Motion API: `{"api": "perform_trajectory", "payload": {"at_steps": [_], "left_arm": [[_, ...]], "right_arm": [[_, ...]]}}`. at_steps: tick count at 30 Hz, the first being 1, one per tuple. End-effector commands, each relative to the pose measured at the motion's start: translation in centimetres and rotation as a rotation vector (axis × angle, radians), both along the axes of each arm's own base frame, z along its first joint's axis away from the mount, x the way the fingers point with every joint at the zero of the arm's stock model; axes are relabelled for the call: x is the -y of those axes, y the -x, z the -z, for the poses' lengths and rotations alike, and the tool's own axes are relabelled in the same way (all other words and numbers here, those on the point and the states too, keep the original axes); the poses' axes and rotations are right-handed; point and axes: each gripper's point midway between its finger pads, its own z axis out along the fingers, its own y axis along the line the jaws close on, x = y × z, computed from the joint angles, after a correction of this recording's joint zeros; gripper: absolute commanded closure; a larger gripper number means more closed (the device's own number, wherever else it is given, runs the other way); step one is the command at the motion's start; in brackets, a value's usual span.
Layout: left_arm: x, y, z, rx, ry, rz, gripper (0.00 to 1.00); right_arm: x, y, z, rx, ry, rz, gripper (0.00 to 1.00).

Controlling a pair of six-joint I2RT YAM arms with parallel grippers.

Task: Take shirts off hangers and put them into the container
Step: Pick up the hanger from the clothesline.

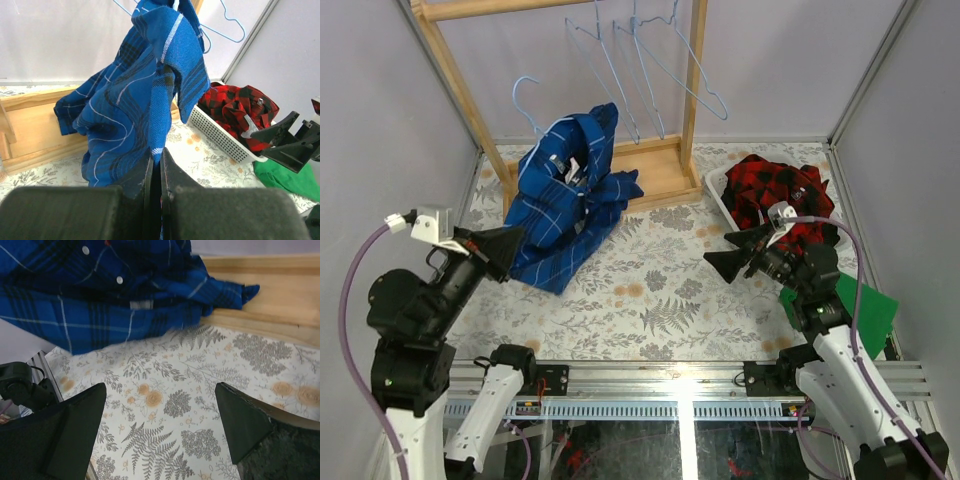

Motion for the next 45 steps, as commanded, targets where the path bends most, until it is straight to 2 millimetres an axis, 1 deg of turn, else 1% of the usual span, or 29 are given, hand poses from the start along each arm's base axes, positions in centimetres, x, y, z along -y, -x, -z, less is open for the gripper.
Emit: {"api": "perform_trajectory", "payload": {"at_steps": [1, 4, 6, 8, 11, 13, 16, 19, 22, 26, 30, 32, 35, 37, 40, 43, 45], "left_arm": [[-0.4, 2.1, -0.7, 0.006, -0.048, -0.003, 1.0], [0.6, 3.2, -0.8, -0.003, -0.093, 0.077, 1.0], [1.7, 4.1, -0.9, 0.002, -0.105, 0.16, 1.0], [3.7, 5.9, -1.4, 0.024, -0.112, 0.312, 1.0], [5.5, 8.1, -1.8, 0.045, -0.124, 0.464, 1.0], [6.2, 9.1, -1.3, 0.029, -0.136, 0.547, 1.0], [6.9, 9.7, -0.1, -0.008, -0.144, 0.629, 1.0], [7.1, 9.7, 0.9, -0.034, -0.151, 0.66, 1.0], [7.7, 9.9, 1.6, -0.044, -0.145, 0.731, 1.0], [8.2, 8.5, 3.5, -0.109, -0.126, 0.771, 1.0], [8.5, 6.8, 6.1, -0.179, -0.099, 0.793, 1.0], [8.7, 6.2, 7.3, -0.212, -0.086, 0.818, 1.0], [9.0, 6.0, 8.3, -0.237, -0.074, 0.858, 1.0], [9.1, 5.7, 8.9, -0.25, -0.074, 0.869, 1.0], [9.2, 5.1, 9.4, -0.267, -0.064, 0.875, 1.0], [9.5, 4.8, 9.7, -0.275, -0.045, 0.905, 1.0], [9.7, 4.4, 10.1, -0.289, -0.035, 0.914, 1.0]], "right_arm": [[-0.3, 1.4, -3.9, 0.222, -0.033, -0.052, 0.03], [-0.4, 2.1, -4.4, 0.252, -0.031, -0.075, 0.03], [-0.6, 2.6, -4.6, 0.265, -0.031, -0.095, 0.03], [-0.7, 3.2, -5.0, 0.285, -0.03, -0.122, 0.03], [-1.1, 4.3, -5.4, 0.327, -0.026, -0.175, 0.03], [-1.2, 5.0, -5.6, 0.358, -0.022, -0.198, 0.03], [-1.1, 5.8, -5.9, 0.403, -0.012, -0.214, 0.02], [-1.0, 6.1, -6.0, 0.436, -0.004, -0.212, 0.02], [-0.9, 6.6, -6.4, 0.463, -0.002, -0.214, 0.02], [-0.8, 7.5, -7.7, 0.498, -0.009, -0.227, 0.02], [-0.4, 7.9, -8.7, 0.542, -0.015, -0.197, 0.02], [-0.1, 7.6, -8.6, 0.549, -0.007, -0.163, 0.02], [0.4, 6.6, -8.2, 0.524, 0.015, -0.114, 0.02], [0.1, 6.6, -7.8, 0.507, 0.028, -0.14, 0.02], [-0.9, 7.1, -6.8, 0.462, 0.038, -0.235, 0.03], [-1.5, 6.7, -6.3, 0.368, 0.037, -0.285, 0.04], [-1.8, 6.1, -5.8, 0.301, 0.034, -0.303, 0.05]]}}
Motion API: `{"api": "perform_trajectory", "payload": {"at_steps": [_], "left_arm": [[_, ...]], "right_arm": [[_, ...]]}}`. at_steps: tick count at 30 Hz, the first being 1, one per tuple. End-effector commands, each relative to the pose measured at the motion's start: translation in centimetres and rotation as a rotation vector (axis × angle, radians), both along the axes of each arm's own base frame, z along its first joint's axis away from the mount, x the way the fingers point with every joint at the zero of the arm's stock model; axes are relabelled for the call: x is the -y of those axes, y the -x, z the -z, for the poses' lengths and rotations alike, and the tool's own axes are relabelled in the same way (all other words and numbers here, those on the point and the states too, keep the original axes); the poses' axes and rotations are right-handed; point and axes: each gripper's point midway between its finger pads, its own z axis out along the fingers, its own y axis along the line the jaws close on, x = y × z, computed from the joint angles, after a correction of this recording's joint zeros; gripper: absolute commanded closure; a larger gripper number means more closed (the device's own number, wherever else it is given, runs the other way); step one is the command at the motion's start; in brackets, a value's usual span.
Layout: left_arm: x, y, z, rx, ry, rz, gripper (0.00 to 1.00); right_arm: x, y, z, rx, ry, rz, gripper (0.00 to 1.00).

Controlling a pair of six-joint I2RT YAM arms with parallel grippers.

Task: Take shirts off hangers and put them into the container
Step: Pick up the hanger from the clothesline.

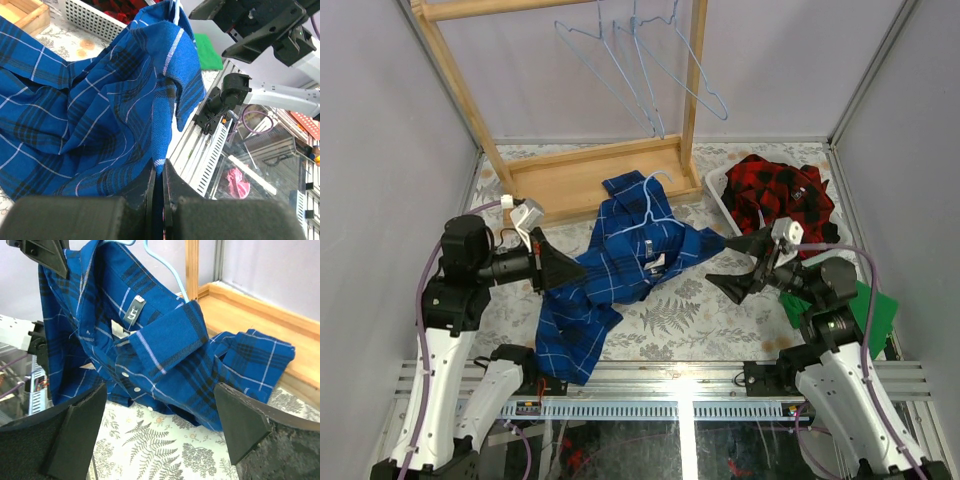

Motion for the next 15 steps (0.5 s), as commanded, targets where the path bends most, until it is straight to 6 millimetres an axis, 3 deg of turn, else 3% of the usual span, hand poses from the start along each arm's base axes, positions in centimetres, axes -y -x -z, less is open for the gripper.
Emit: {"api": "perform_trajectory", "payload": {"at_steps": [1, 6, 10, 15], "left_arm": [[1.2, 1.5, -0.3, 0.006, 0.066, 0.17, 1.0], [1.9, 0.1, 1.9, -0.061, 0.022, 0.141, 1.0], [4.6, 0.4, 4.1, -0.097, -0.043, 0.187, 1.0], [7.3, 1.1, 2.8, -0.022, -0.018, 0.221, 1.0]], "right_arm": [[-0.9, -0.1, -1.1, -0.062, 0.012, -0.074, 0.06], [-0.9, -1.6, -0.1, -0.118, 0.007, -0.036, 0.08], [-1.1, -1.7, 1.0, -0.133, 0.014, -0.057, 0.07], [-2.4, 0.5, 2.8, -0.233, 0.04, -0.268, 0.07]]}}
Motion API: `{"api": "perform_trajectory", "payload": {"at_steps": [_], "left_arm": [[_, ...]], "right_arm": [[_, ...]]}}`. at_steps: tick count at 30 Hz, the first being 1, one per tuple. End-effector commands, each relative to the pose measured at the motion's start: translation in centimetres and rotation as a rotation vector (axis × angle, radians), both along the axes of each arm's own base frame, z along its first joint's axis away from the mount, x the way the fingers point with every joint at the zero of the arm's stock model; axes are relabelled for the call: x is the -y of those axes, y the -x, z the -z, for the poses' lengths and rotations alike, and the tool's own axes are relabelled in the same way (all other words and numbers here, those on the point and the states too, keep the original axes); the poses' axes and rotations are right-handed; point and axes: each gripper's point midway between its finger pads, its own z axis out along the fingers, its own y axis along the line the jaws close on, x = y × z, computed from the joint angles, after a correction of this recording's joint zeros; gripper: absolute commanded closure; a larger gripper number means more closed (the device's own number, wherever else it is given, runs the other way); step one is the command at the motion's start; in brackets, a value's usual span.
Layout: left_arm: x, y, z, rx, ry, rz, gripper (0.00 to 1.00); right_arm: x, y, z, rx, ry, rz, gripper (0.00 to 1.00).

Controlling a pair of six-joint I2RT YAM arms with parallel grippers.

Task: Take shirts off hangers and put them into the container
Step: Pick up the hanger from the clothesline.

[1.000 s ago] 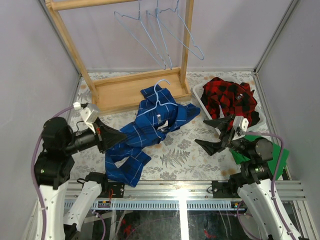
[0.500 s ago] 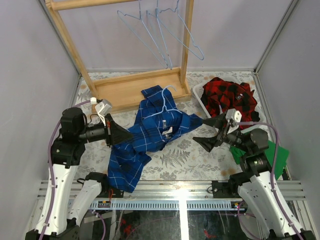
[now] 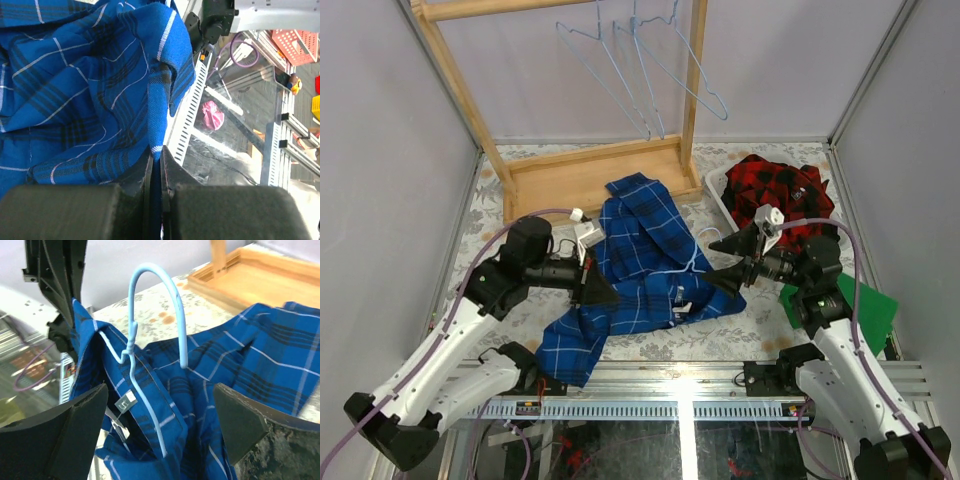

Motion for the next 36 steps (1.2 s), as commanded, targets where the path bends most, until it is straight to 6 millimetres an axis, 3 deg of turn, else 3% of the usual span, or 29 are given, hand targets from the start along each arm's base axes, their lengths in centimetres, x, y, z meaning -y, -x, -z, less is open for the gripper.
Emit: {"api": "perform_trajectory", "payload": {"at_steps": [1, 4, 8, 9, 13, 15, 17, 18, 20, 22, 23, 25, 28, 31, 33, 36], "left_arm": [[1.6, -1.6, -3.3, 0.138, 0.088, -0.048, 1.0], [1.8, -1.8, -3.8, 0.148, 0.092, -0.038, 1.0], [1.8, -2.2, -2.9, 0.138, 0.058, -0.047, 1.0], [1.7, -2.1, -3.1, 0.148, 0.068, -0.052, 1.0], [0.4, -3.8, -2.6, 0.173, 0.014, -0.196, 1.0], [-0.4, -4.6, -1.6, 0.171, -0.036, -0.265, 0.99], [-1.3, -5.5, -0.4, 0.159, -0.094, -0.334, 0.87], [-1.6, -5.9, 0.2, 0.146, -0.119, -0.368, 0.73], [-2.1, -6.6, 1.1, 0.127, -0.161, -0.413, 0.61], [-2.5, -7.4, 1.4, 0.12, -0.184, -0.46, 0.37], [-2.7, -7.9, 1.2, 0.122, -0.19, -0.491, 0.29], [-3.3, -8.7, 0.2, 0.149, -0.18, -0.555, 0.08], [-2.9, -9.3, -2.7, 0.209, -0.077, -0.585, 0.0], [-0.2, -7.4, -5.7, 0.264, 0.084, -0.403, 0.0], [1.5, -6.3, -6.4, 0.28, 0.152, -0.276, 0.0], [2.8, -7.3, -5.3, 0.268, 0.15, -0.261, 0.03]], "right_arm": [[-1.3, 2.6, 0.8, -0.069, -0.006, -0.231, 0.08], [-2.0, 2.5, 1.1, -0.149, -0.009, -0.267, 0.13], [-3.1, 3.9, 1.9, -0.174, 0.018, -0.361, 0.18], [-3.3, 3.7, 2.5, -0.19, 0.054, -0.363, 0.33], [-3.3, 3.2, 2.5, -0.173, 0.06, -0.35, 0.55], [-3.4, 3.1, 2.3, -0.152, 0.056, -0.341, 0.74], [-3.4, 3.0, 1.9, -0.139, 0.049, -0.336, 0.94], [-3.4, 2.9, 1.6, -0.136, 0.047, -0.335, 0.98], [-3.4, 2.8, 1.2, -0.128, 0.039, -0.326, 1.0], [-3.4, 2.4, 1.2, -0.124, 0.036, -0.298, 1.0], [-3.4, 2.1, 1.4, -0.13, 0.04, -0.279, 1.0], [-3.3, 1.5, 2.1, -0.152, 0.067, -0.236, 1.0], [-3.4, 1.0, 3.7, -0.191, 0.129, -0.212, 1.0], [-4.1, 0.7, 4.7, -0.226, 0.157, -0.226, 1.0], [-4.9, 1.0, 4.7, -0.238, 0.155, -0.264, 1.0], [-6.1, 2.0, 4.4, -0.232, 0.141, -0.336, 1.0]]}}
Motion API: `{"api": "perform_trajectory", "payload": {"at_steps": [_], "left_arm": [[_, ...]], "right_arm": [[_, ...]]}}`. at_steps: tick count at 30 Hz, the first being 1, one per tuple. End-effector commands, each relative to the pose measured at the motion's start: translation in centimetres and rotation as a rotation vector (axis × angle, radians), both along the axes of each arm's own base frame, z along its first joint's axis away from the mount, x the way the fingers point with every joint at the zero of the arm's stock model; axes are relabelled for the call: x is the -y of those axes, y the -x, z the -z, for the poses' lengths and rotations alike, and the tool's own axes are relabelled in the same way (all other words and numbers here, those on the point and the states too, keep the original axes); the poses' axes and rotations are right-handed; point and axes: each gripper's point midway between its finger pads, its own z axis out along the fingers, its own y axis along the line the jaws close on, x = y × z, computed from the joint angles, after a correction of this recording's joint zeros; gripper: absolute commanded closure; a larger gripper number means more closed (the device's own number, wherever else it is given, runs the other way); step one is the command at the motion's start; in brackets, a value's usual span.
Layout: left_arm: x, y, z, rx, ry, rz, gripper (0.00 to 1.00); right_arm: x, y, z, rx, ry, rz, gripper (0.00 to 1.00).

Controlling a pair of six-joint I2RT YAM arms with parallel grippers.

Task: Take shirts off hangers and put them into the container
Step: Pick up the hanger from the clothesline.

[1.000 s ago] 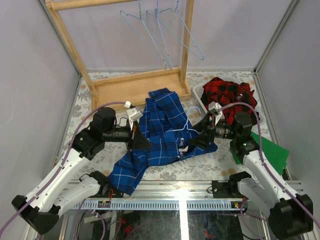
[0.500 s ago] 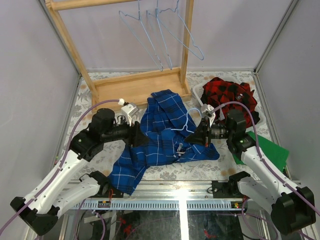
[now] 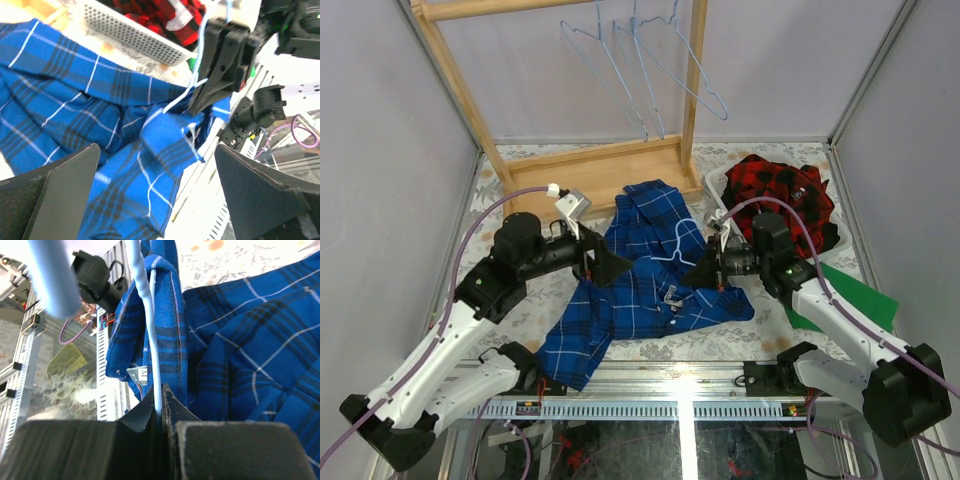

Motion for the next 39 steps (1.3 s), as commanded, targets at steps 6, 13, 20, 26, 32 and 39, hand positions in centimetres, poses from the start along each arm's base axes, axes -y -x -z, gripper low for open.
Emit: {"api": "perform_trajectory", "payload": {"at_steps": [6, 13, 20, 26, 32, 39], "left_arm": [[5.0, -1.3, -4.1, 0.183, 0.292, 0.144, 0.05], [6.6, -2.2, -2.9, 0.124, 0.391, 0.138, 0.12], [8.0, -2.5, -3.3, 0.123, 0.441, 0.148, 0.24], [8.9, -2.4, -2.0, 0.121, 0.404, 0.138, 0.39], [9.1, -2.7, -0.9, 0.087, 0.381, 0.114, 0.56], [9.7, -2.5, -0.6, 0.045, 0.414, 0.13, 0.76]], "right_arm": [[-2.7, 1.5, -2.0, 0.031, -0.049, -0.151, 1.0], [-3.2, 2.1, -2.4, 0.015, -0.08, -0.201, 1.0], [-3.5, 2.1, -2.7, 0.007, -0.082, -0.209, 1.0], [-3.6, 2.0, -2.7, 0.008, -0.083, -0.201, 1.0], [-3.6, 2.0, -2.8, 0.009, -0.083, -0.201, 1.0], [-3.7, 2.2, -3.0, 0.01, -0.084, -0.199, 0.99]]}}
